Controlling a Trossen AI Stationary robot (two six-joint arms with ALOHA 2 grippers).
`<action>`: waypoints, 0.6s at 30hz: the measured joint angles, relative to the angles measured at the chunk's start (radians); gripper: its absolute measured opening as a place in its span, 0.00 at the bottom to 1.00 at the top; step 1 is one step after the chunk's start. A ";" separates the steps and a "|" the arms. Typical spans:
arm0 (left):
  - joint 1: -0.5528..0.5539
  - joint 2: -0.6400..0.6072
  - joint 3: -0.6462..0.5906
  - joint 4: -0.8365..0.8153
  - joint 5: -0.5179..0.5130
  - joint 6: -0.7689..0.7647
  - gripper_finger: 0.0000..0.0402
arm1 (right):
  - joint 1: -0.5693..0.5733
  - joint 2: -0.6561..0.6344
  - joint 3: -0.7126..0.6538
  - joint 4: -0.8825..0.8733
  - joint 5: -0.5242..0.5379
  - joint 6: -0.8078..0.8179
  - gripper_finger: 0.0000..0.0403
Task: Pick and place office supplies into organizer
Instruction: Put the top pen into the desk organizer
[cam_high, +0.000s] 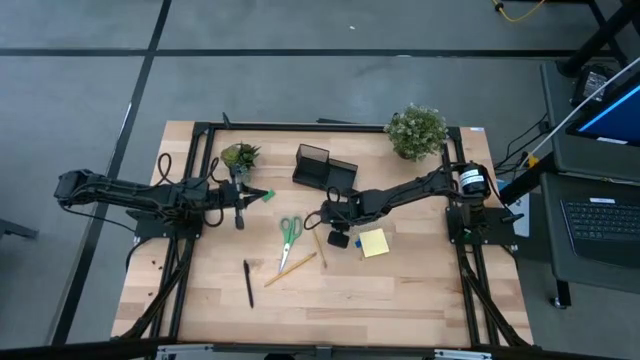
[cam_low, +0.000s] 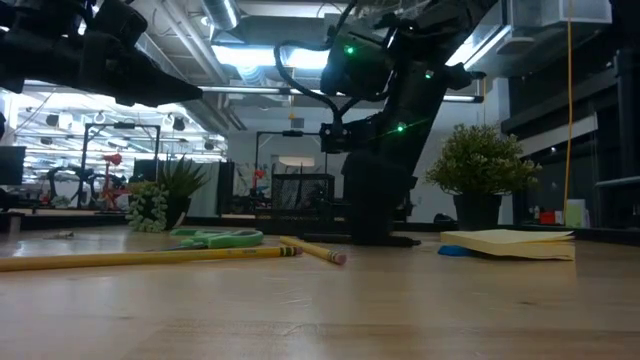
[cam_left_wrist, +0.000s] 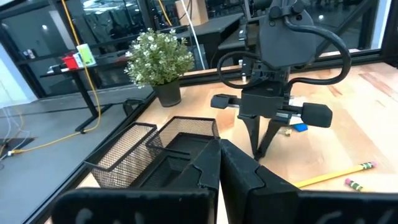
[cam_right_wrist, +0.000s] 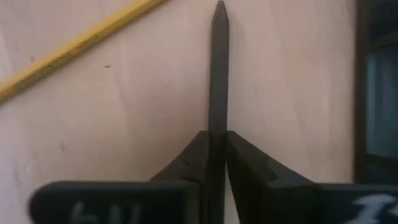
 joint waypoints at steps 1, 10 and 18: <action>0.000 0.000 0.000 0.000 -0.002 0.001 0.01 | -0.004 0.000 0.000 -0.002 0.005 -0.003 0.08; 0.000 0.000 0.000 0.001 -0.002 -0.005 0.00 | -0.026 -0.015 0.008 -0.011 -0.004 -0.025 0.07; 0.000 0.000 0.000 -0.003 -0.002 -0.024 0.00 | -0.031 -0.027 0.183 -0.195 -0.029 -0.090 0.05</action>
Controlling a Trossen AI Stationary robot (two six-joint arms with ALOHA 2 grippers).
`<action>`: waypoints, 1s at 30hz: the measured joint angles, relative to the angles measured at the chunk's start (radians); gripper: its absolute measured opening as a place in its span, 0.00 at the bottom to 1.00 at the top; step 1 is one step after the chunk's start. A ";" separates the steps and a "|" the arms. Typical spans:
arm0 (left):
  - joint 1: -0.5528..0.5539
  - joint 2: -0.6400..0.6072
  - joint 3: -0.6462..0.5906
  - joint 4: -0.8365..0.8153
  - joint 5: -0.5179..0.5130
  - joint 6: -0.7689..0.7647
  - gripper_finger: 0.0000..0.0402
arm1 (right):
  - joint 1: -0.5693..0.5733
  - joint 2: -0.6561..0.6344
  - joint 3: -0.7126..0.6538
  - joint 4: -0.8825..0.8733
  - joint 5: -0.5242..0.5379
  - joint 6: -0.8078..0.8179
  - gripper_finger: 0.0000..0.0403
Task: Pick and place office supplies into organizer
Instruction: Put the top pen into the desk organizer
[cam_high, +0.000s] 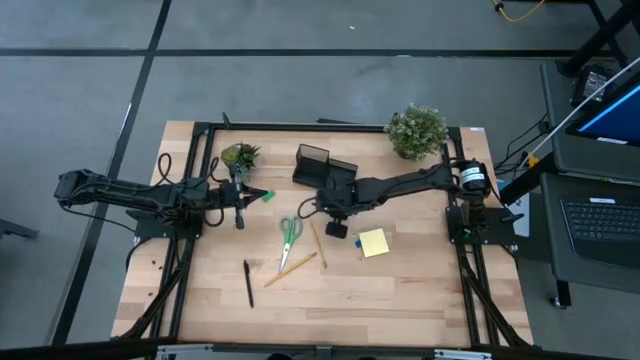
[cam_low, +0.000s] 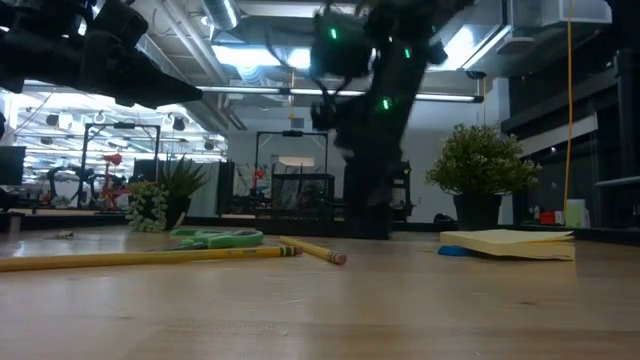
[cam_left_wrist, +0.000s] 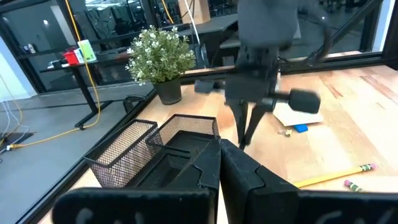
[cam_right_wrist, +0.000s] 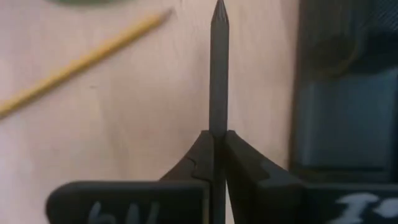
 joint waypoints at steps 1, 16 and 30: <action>0.000 0.000 0.000 0.000 0.000 0.000 0.00 | -0.001 0.000 0.025 -0.018 -0.011 -0.005 0.05; 0.000 0.000 0.000 -0.008 0.045 -0.003 0.00 | -0.081 -0.002 0.300 -0.201 -0.079 -0.107 0.01; 0.000 0.000 0.000 -0.008 0.047 -0.017 0.01 | -0.067 -0.002 0.075 -0.159 -0.213 -0.214 0.02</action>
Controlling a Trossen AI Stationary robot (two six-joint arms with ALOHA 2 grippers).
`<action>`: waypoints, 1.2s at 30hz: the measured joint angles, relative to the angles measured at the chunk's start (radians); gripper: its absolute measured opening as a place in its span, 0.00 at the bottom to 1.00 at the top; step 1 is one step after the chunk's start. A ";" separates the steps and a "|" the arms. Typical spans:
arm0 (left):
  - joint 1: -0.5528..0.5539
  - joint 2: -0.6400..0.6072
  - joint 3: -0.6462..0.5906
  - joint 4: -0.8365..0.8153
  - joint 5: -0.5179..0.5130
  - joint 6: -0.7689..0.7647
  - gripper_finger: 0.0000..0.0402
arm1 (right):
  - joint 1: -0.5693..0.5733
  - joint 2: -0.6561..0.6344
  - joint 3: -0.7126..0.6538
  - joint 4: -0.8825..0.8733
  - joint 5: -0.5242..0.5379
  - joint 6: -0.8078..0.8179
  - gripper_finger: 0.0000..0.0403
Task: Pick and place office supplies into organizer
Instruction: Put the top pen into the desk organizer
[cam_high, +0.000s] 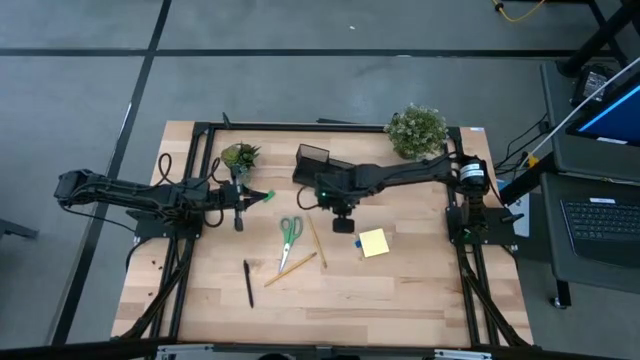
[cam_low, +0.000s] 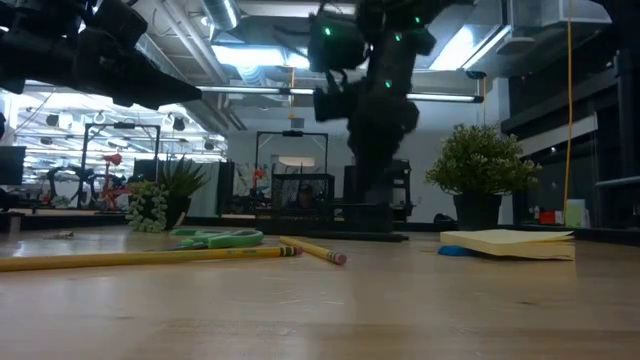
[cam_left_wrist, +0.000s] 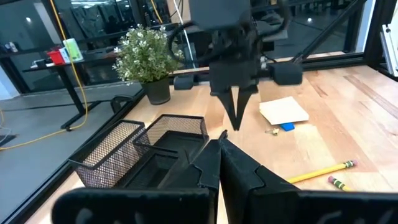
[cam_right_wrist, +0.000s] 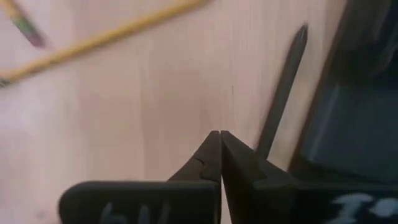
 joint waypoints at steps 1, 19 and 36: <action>0.000 0.000 0.000 0.000 0.000 -0.011 0.00 | -0.001 0.000 -0.015 0.000 0.001 0.000 0.02; 0.000 0.000 0.000 -0.007 0.000 -0.035 0.01 | -0.071 0.010 -0.040 0.172 0.037 -0.012 0.40; 0.000 0.000 0.000 -0.016 -0.022 -0.035 0.01 | -0.100 0.135 -0.033 0.161 -0.029 -0.045 0.39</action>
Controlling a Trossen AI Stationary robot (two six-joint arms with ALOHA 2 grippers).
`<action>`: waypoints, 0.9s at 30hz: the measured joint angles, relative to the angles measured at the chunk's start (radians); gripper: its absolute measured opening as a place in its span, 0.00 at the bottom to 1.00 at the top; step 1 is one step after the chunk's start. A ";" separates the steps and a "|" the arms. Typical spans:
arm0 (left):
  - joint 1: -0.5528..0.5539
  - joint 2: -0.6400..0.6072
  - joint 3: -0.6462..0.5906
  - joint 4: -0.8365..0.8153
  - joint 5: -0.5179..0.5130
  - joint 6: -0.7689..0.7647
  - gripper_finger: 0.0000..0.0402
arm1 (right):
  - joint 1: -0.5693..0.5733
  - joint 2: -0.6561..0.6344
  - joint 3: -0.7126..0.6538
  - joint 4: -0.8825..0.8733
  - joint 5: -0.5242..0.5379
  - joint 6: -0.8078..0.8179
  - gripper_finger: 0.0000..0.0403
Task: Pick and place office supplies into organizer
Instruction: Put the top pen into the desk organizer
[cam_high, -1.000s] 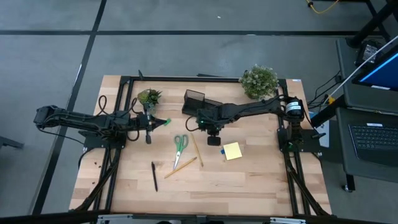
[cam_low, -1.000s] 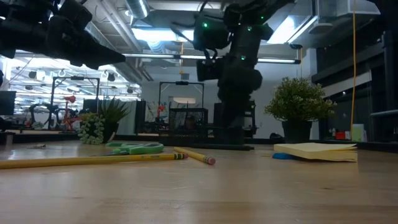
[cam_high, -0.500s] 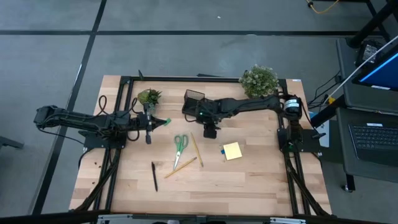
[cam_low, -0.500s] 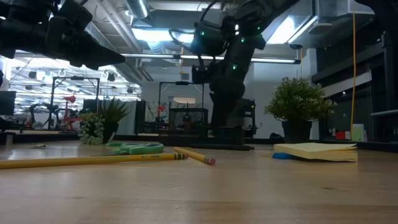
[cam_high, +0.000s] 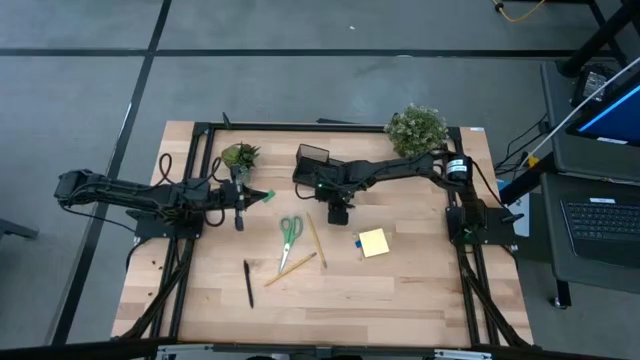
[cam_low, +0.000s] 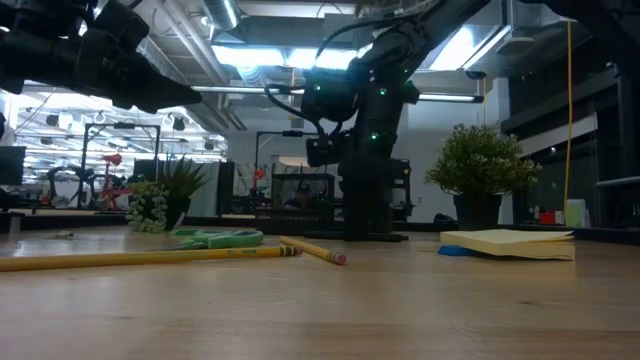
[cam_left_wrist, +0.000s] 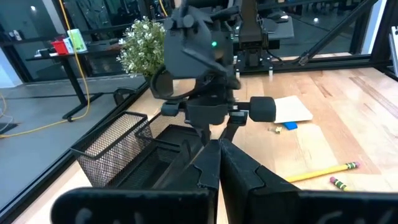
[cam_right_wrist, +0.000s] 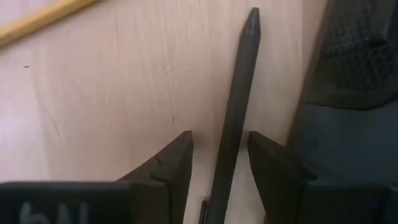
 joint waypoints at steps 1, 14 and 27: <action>0.000 0.000 0.000 0.000 0.000 0.000 0.01 | -0.006 0.005 0.000 -0.002 -0.017 0.011 0.39; 0.000 0.000 0.000 -0.015 0.001 -0.029 0.01 | -0.027 0.014 0.001 -0.036 -0.018 0.046 0.39; 0.000 0.000 0.000 -0.007 0.002 -0.079 0.01 | 0.013 0.016 0.026 -0.088 -0.060 -0.008 0.39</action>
